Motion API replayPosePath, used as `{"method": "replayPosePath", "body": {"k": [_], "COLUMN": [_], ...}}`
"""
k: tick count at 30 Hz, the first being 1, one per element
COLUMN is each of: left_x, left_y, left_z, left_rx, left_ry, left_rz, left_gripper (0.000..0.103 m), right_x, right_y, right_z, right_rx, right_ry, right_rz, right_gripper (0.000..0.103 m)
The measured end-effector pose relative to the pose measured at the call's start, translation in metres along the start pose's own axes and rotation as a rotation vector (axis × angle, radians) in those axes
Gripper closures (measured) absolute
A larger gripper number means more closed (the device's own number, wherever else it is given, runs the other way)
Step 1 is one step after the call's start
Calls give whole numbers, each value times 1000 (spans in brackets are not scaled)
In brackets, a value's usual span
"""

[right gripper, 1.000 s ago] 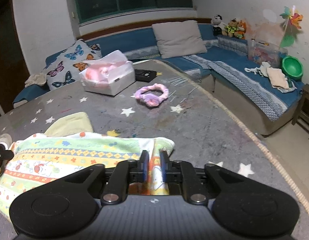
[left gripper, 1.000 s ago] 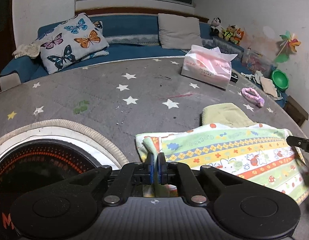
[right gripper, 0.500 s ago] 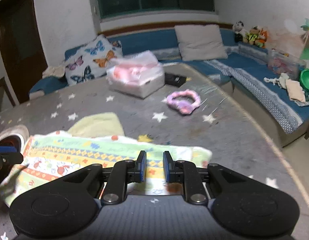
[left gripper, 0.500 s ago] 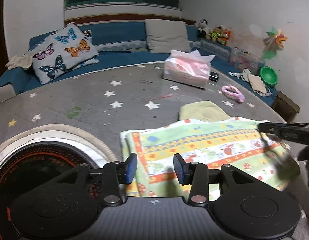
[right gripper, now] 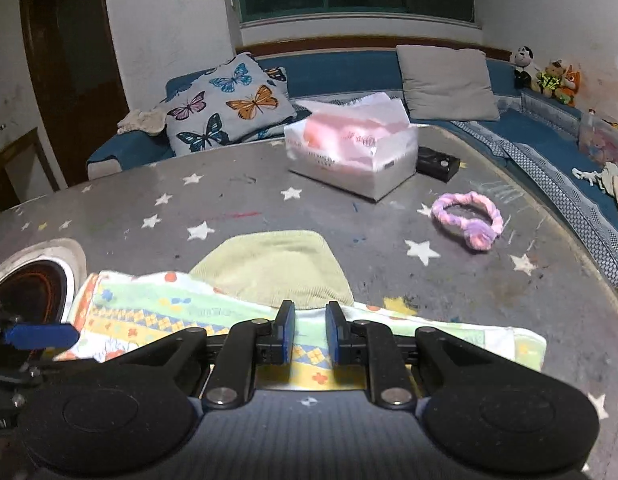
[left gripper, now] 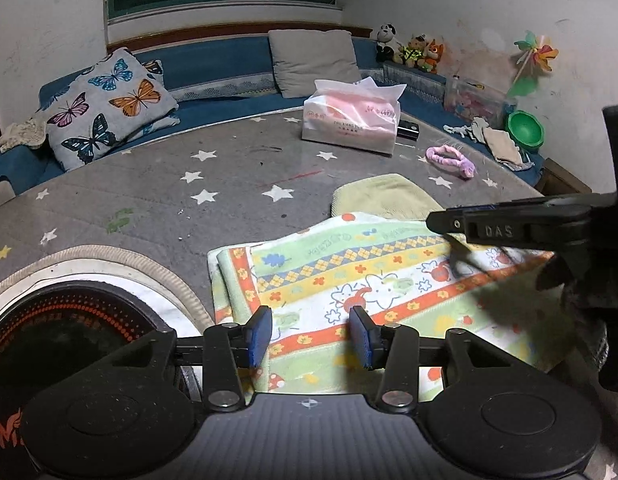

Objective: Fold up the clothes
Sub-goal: 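Lay the folded edge down and open both grippers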

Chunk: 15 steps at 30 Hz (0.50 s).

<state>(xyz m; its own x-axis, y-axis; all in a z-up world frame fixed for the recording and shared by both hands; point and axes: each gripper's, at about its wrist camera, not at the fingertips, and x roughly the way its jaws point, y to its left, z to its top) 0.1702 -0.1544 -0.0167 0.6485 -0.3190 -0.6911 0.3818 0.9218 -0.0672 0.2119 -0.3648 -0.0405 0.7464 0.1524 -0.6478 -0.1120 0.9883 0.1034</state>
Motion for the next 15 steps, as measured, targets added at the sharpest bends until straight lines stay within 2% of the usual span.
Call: {"method": "replayPosePath", "body": {"k": [2,6,11,15], "left_x": [-1,-4,-5,-9], "left_y": [0,-3,-4,0], "left_z": [-1,-5,-9,-10], "left_rx": [1,17,40,26], "left_ry": [-3,-14,-24,-27], "left_rz": [-3,-1,2,-2], "left_gripper": [57,57,57,57], "right_x": [-3,-2,19,15], "right_y": [5,22,49,57], "right_z": [3,7,7,11], "right_rx": [-2,-21,-88,-106], "right_ry": [-12,-10,18,9], "right_rz": [19,113,128,125], "right_gripper": [85,85,85,85]}}
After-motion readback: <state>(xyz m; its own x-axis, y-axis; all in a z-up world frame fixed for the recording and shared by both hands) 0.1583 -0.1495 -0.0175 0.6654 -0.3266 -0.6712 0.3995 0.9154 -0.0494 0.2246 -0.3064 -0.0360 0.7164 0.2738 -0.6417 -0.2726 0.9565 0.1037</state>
